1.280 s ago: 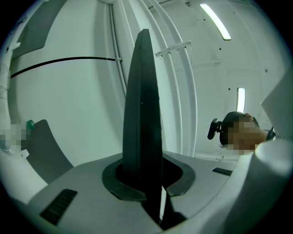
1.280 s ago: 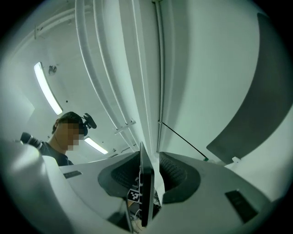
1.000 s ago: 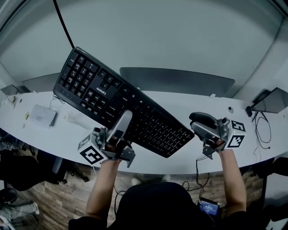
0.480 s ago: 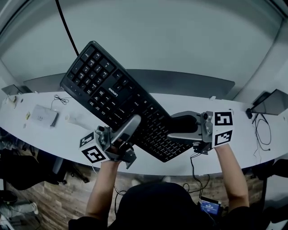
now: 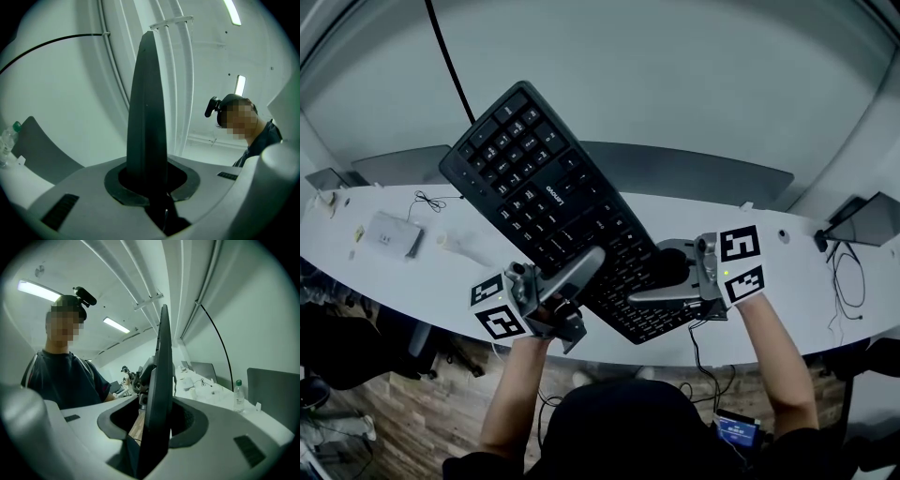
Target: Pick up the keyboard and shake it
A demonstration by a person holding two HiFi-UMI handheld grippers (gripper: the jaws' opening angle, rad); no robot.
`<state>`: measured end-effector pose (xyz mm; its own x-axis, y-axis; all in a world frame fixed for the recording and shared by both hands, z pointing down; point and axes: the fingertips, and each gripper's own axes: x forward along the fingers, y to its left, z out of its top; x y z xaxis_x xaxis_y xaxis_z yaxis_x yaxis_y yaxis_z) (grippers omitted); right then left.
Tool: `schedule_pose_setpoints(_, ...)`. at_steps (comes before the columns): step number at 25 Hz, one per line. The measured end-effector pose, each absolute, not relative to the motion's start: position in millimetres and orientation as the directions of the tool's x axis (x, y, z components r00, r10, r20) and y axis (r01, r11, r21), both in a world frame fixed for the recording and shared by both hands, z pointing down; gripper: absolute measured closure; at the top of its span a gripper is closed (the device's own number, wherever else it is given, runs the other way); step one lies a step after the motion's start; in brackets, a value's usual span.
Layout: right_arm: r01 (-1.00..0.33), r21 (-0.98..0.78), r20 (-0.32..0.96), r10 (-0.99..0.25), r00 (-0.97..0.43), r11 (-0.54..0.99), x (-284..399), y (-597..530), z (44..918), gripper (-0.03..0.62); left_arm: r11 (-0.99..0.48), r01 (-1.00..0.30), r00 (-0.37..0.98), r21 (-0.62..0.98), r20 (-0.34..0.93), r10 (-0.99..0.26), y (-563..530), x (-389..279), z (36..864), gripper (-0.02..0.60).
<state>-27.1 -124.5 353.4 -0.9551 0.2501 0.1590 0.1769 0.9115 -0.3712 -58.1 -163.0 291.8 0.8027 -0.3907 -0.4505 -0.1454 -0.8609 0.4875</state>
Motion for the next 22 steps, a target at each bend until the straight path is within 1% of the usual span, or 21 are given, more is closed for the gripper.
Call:
schedule_pose_setpoints(5,0.180,-0.367,0.210,0.270,-0.940,0.913,-38.2,-121.3,362.5,0.419,-0.866,-0.157,0.817,0.476,-0.429,-0.384,-161.1,-59.7,292.3,0.497)
schedule_pose_setpoints(8,0.161,-0.357,0.227,0.253,-0.941,0.920,-39.0,-122.1,364.0,0.479,-0.869,-0.151,0.825,0.471,-0.425,-0.373,-157.9,-58.7,291.0,0.497)
schedule_pose_setpoints(14,0.129,-0.366,0.239,0.227,-0.944,0.922,-41.2,-123.8,364.3,0.497,-0.873,-0.153,0.834,0.462,-0.414,-0.365,-158.0,-58.9,289.7,0.497)
schedule_pose_setpoints(22,0.086,-0.351,0.236,0.176,-0.956,0.932,-39.7,-128.4,362.9,0.508,-0.897,-0.172,0.834,0.406,-0.425,-0.352,-156.8,-57.9,285.5,0.488)
